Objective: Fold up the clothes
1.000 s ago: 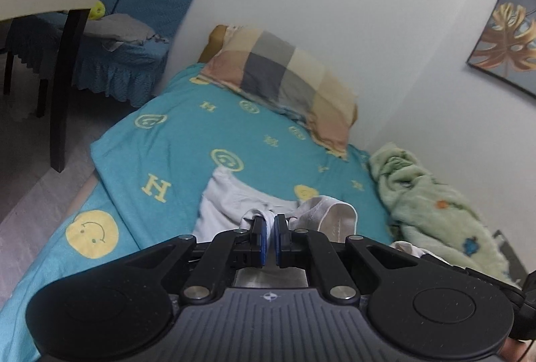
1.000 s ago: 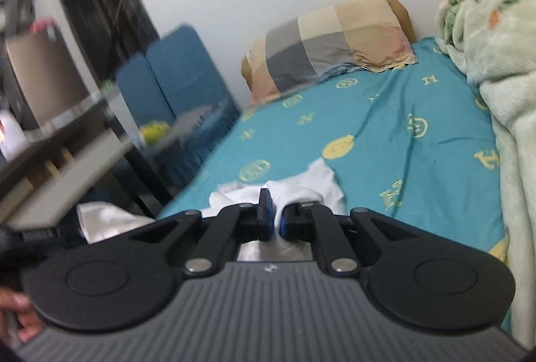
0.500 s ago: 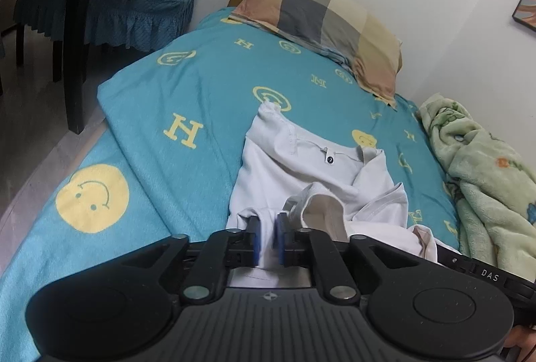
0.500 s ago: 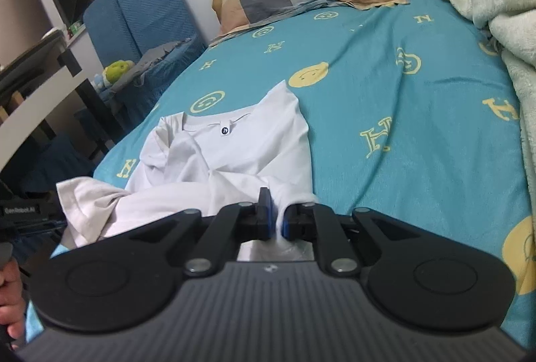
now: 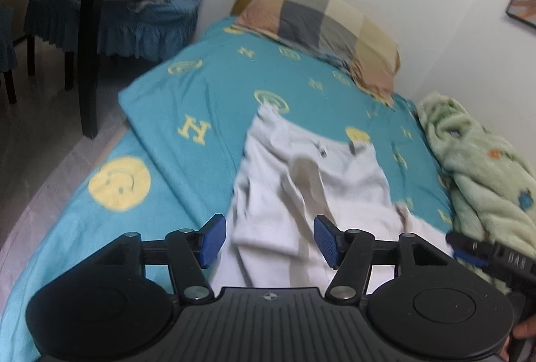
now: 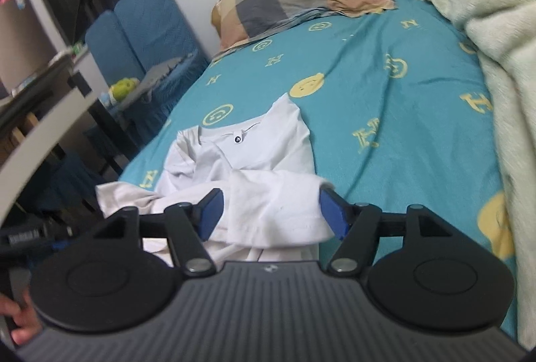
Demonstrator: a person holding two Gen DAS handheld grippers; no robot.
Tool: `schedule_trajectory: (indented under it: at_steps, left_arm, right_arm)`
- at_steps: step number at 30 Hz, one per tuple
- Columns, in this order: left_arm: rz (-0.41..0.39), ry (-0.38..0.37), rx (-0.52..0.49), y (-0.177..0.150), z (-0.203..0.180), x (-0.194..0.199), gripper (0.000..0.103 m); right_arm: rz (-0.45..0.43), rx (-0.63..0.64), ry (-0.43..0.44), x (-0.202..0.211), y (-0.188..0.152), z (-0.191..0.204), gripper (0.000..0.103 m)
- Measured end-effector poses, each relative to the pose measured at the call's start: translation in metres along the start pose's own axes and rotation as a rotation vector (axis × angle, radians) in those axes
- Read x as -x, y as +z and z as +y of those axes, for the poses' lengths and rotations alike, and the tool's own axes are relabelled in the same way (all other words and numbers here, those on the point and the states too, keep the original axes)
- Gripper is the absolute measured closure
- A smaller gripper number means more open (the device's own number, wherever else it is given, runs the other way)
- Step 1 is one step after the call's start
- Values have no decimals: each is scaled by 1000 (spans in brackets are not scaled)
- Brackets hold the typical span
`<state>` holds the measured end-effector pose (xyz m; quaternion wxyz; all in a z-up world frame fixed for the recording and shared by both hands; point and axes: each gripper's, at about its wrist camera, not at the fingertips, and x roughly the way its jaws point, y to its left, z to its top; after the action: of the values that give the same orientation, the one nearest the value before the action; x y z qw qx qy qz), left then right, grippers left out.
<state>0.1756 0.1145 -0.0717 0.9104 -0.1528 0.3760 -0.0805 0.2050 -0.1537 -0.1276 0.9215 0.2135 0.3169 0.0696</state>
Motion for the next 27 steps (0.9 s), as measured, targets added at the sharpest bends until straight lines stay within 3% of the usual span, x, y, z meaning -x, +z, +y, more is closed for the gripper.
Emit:
schedule_trajectory:
  at_steps: [6,9,15,18,20,22,24,27]
  left_arm:
    - [58,36,-92,-30,-11,25,42]
    - [87,56,-111,-39,-12,23,45]
    - [186,38,-114,-51,-7,6,62]
    - [205,18,-105,-53,-5,1,68]
    - [209,7,-100,-53,-5,1,83]
    - [200,8,-111,-53,-7,5,93]
    - [189,6,-109,-51,-8,10,96]
    - [169,-13,-74,-45,-5,24,97]
  right_arm:
    - [101,-108,-43,23,-21,-14,35]
    - [171,-94,-45,21,-34,-9,37]
    - [245,-21,-66,10,-53,2,64]
    - [260,-16,-66,4,-58,0,66]
    - [262,-20,-47,2,-58,-1,74]
    - [256,-1,-37,4,-59,2,92]
    - [246,48,-50,6,-59,7,98]
    - [227,83,-78,15,-56,11,99]
